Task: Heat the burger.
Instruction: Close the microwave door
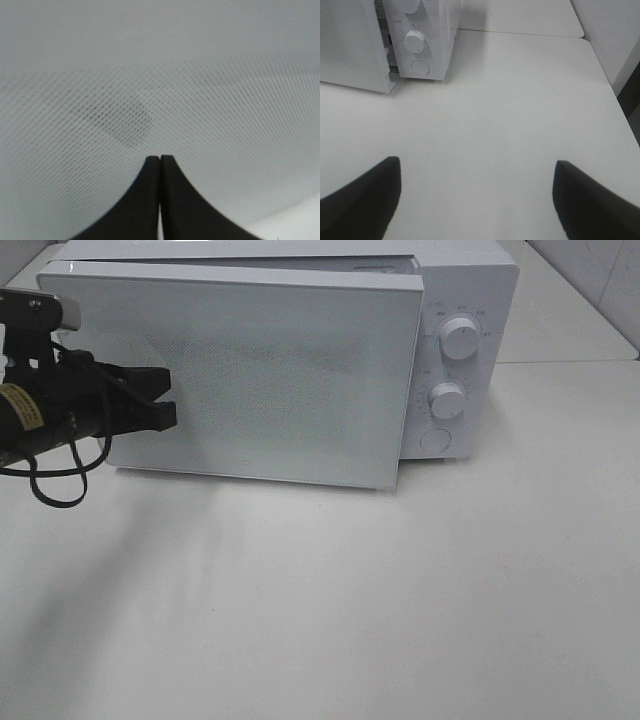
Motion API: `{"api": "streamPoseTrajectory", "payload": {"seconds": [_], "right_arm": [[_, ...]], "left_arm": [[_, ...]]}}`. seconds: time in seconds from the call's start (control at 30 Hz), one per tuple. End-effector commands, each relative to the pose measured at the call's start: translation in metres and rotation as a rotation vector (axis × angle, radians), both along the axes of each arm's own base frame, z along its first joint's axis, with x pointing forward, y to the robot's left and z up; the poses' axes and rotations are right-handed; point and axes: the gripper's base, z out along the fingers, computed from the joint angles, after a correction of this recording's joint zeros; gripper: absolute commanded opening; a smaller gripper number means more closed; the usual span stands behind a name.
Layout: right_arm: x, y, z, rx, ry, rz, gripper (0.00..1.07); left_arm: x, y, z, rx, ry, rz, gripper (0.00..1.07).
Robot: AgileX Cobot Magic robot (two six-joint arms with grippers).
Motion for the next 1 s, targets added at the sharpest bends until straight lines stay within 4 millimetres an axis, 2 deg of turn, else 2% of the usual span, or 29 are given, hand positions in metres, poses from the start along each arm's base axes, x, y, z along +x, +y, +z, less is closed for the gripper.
{"api": "streamPoseTrajectory", "payload": {"seconds": [0.03,0.3,0.47,0.6,0.67,0.77,0.83,0.93,1.0], "right_arm": [[-0.005,-0.001,0.000,0.003,-0.046,-0.009,0.75],[-0.005,-0.001,0.000,0.003,-0.046,-0.009,0.75],[-0.005,-0.001,0.000,0.003,-0.046,-0.009,0.75],[-0.005,-0.001,0.000,0.003,-0.046,-0.009,0.75],[-0.005,-0.001,0.000,0.003,-0.046,-0.009,0.75],[-0.005,-0.001,0.000,0.003,-0.046,-0.009,0.75],[-0.005,-0.001,0.000,0.003,-0.046,-0.009,0.75],[-0.005,-0.001,0.000,0.003,-0.046,-0.009,0.75],[-0.005,-0.001,0.000,0.003,-0.046,-0.009,0.75]], "left_arm": [[0.006,-0.011,0.003,0.004,-0.007,-0.021,0.00],[0.012,-0.035,0.005,-0.004,-0.010,-0.055,0.00],[0.017,-0.060,0.007,-0.004,-0.006,-0.089,0.00],[0.021,-0.071,0.008,-0.007,-0.007,-0.098,0.00],[0.027,-0.084,0.010,-0.027,-0.017,-0.103,0.00],[0.030,-0.087,0.009,-0.027,-0.014,-0.100,0.00],[0.038,-0.099,0.008,-0.012,-0.002,-0.108,0.00],[0.041,-0.102,0.009,-0.012,-0.004,-0.108,0.00],[0.052,-0.111,0.012,-0.015,-0.019,-0.112,0.00]]}}
